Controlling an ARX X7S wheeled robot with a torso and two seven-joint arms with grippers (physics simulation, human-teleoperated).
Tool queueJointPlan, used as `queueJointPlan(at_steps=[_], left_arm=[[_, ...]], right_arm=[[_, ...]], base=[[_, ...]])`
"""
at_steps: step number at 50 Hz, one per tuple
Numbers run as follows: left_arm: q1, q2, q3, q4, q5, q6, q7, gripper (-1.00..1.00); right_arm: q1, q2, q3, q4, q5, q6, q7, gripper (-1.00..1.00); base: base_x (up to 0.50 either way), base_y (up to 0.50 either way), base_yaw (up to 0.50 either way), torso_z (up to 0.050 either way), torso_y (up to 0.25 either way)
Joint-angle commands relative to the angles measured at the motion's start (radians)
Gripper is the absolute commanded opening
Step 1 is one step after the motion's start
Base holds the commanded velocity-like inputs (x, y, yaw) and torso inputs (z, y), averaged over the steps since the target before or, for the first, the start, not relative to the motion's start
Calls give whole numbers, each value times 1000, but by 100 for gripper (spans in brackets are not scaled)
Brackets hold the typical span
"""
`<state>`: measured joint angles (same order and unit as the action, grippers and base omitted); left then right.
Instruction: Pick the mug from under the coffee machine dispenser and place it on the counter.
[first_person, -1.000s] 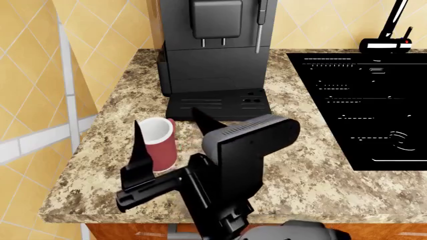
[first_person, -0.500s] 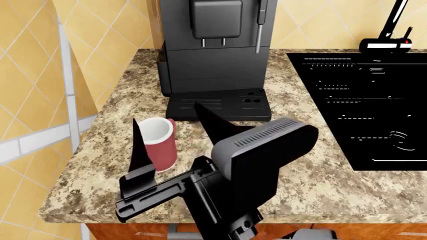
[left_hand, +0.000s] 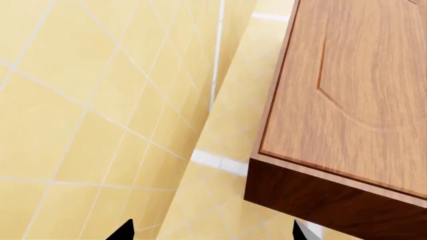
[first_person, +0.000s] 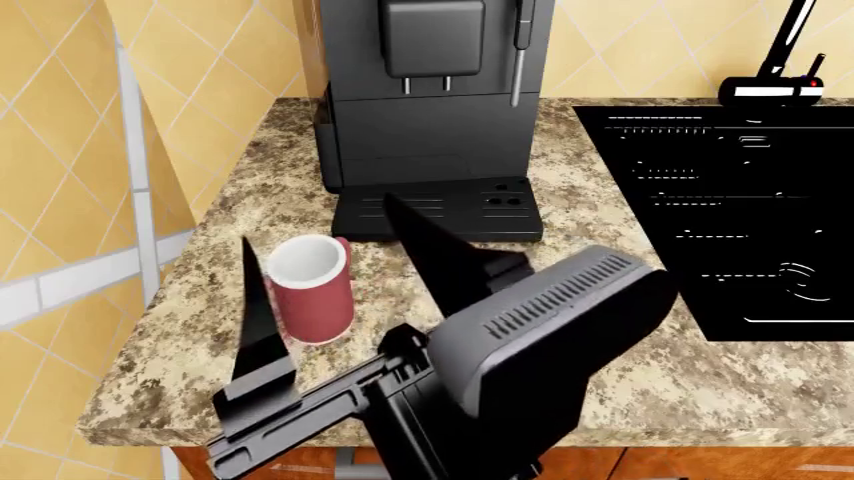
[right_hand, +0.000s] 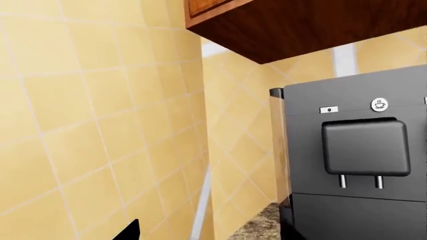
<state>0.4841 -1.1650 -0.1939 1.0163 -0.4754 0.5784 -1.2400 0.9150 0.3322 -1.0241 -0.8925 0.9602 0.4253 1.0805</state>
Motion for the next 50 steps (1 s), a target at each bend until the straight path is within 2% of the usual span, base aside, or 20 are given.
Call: queueJointPlan(at_steps=[1,26,40,50], left_arm=[[-5,-3,1,1,-1,-1,-2,100],[-1,-11,0,0,2,4,-8,100],[2,-11,0,2,6,3,-9,100],[5,-12,-2,3,7,4,-10,100]], right_arm=[[37,-12,-3,-41,-5,33,43,100],[230,-46,98,-69,163,122,241,100],[319,-55,95,-100,191,206,363,100],[325,-47,84,-95,175,234,391,100]], base=[[0,0,0,0,0],[0,0,0,0,0],[0,0,0,0,0],[0,0,0,0,0]])
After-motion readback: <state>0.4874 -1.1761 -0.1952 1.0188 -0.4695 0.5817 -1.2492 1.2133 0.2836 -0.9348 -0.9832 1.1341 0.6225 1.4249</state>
